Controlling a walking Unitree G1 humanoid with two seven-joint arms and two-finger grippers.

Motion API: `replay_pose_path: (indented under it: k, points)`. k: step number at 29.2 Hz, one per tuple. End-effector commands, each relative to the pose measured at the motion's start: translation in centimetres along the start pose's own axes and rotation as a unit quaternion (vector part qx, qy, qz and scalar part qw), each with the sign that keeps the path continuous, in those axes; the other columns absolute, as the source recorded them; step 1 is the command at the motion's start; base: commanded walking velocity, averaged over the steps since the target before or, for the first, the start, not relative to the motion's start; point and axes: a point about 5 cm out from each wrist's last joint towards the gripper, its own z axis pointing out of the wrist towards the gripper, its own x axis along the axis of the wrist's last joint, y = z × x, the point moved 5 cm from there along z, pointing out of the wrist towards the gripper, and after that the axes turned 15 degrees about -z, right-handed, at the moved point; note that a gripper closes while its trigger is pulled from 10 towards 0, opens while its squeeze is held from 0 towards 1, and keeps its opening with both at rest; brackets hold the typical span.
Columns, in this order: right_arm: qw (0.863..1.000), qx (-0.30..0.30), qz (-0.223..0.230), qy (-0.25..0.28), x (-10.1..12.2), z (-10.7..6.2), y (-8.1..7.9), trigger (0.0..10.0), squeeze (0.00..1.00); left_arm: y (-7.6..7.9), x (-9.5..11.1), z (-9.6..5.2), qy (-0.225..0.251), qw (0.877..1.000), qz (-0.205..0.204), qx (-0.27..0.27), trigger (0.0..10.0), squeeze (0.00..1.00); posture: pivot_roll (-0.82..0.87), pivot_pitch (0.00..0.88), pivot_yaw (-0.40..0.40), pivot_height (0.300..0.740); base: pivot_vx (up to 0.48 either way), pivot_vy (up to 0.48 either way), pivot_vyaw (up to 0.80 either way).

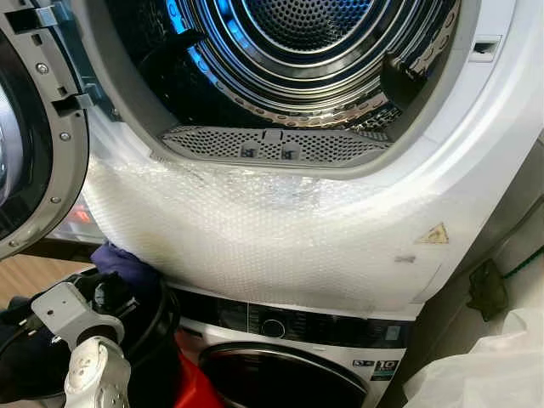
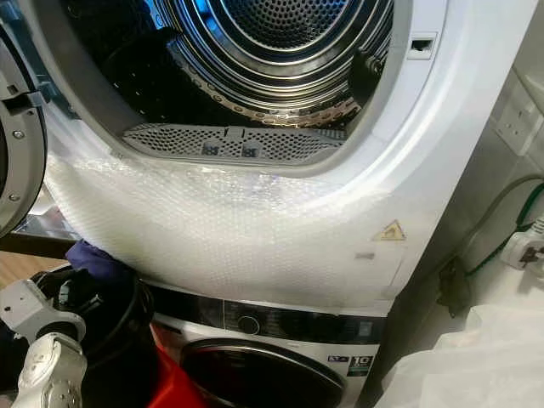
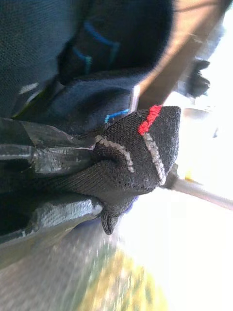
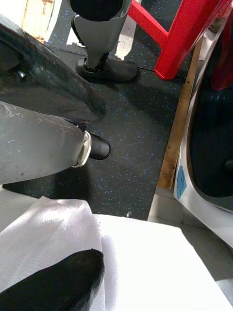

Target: Clothes washing

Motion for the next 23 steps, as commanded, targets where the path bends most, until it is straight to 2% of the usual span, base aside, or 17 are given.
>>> replay_pose_path:
  k: [1, 3, 4, 5, 6, 10, 11, 12, 15, 16, 17, 19, 20, 23]
  points:
    - [1.0, 0.008, 0.003, -0.003, -0.3, 0.0, -0.5, 10.0, 0.0, 0.7, 1.2, -0.3, 0.027, 0.999, 0.024, -0.023, 0.0, 0.0, 0.13, 0.0, 0.089, 0.74, 0.0, 0.0, 0.0]
    - [1.0, 0.008, 0.003, -0.003, -0.4, 0.0, -0.5, 10.0, 0.0, 1.2, 1.1, -0.6, 0.026, 0.998, 0.034, -0.041, 0.0, 0.0, 0.13, 0.0, 0.089, 0.74, 0.0, 0.0, 0.0]
    - [1.0, 0.009, 0.003, -0.004, -0.4, 0.0, -0.5, 10.0, 0.0, 3.3, 0.5, -1.5, 0.012, 0.991, 0.069, -0.112, 0.0, 0.0, 0.14, 0.0, 0.088, 0.74, 0.0, 0.0, 0.0]
    - [1.0, 0.009, 0.003, -0.004, -0.5, 0.0, -0.5, 10.0, 0.0, 4.7, 0.1, -2.2, 0.003, 0.983, 0.094, -0.16, 0.0, 0.0, 0.14, 0.0, 0.088, 0.74, 0.0, 0.0, 0.0]
    - [1.0, 0.01, 0.003, -0.004, -0.6, 0.0, -0.5, 10.0, 0.0, 6.9, -1.0, -3.8, -0.019, 0.962, 0.124, -0.244, 0.0, 0.0, 0.15, 0.0, 0.087, 0.74, 0.0, 0.0, 0.0]
    - [1.0, 0.012, 0.002, -0.004, -0.5, 0.0, -0.6, 10.0, 0.0, 8.6, -2.5, -5.5, -0.067, 0.941, 0.122, -0.309, 0.0, 0.0, 0.15, 0.0, 0.088, 0.74, 0.0, 0.0, 0.0]
    - [1.0, 0.013, 0.003, -0.003, -0.5, 0.0, -0.7, 10.0, 0.0, 9.7, -3.1, -6.4, -0.092, 0.922, 0.127, -0.354, 0.0, 0.0, 0.15, 0.0, 0.091, 0.74, 0.0, 0.0, 0.0]
    - [1.0, 0.013, 0.004, -0.003, -0.4, 0.0, -0.7, 10.0, 0.0, 10.1, -3.4, -6.7, -0.102, 0.915, 0.131, -0.368, 0.0, 0.0, 0.15, 0.0, 0.091, 0.74, 0.0, 0.0, 0.0]
    - [1.0, 0.014, 0.007, -0.001, -0.3, 0.0, -0.8, 10.0, 0.0, 11.4, -4.5, -8.2, -0.147, 0.875, 0.147, -0.436, 0.0, 0.0, 0.15, 0.0, 0.098, 0.74, 0.0, 0.0, 0.0]
    - [1.0, 0.014, 0.007, -0.001, -0.3, 0.0, -0.8, 10.0, 0.0, 11.4, -4.5, -8.2, -0.147, 0.875, 0.147, -0.436, 0.0, 0.0, 0.15, 0.0, 0.098, 0.74, 0.0, 0.0, 0.0]
    - [1.0, 0.014, 0.008, -0.001, -0.3, 0.0, -0.9, 10.0, 0.0, 12.1, -5.1, -8.9, -0.175, 0.853, 0.152, -0.468, 0.0, 0.0, 0.15, 0.0, 0.099, 0.74, 0.0, 0.0, 0.0]
    - [1.0, 0.015, 0.009, -0.001, -0.2, 0.0, -0.9, 10.0, 0.0, 12.8, -5.7, -9.9, -0.197, 0.824, 0.165, -0.504, 0.0, 0.0, 0.15, 0.0, 0.1, 0.74, 0.0, 0.0, 0.0]
    - [1.0, 0.015, 0.011, 0.0, -0.2, 0.0, -0.9, 10.0, 0.0, 13.3, -6.1, -10.9, -0.218, 0.793, 0.181, -0.54, 0.0, 0.0, 0.14, 0.0, 0.105, 0.74, 0.0, 0.0, 0.0]
    - [1.0, 0.015, 0.015, 0.0, -0.1, 0.0, -1.0, 10.0, 0.0, 13.9, -6.4, -11.8, -0.236, 0.765, 0.188, -0.569, 0.0, 0.0, 0.14, 0.0, 0.104, 0.74, 0.0, 0.0, 0.0]
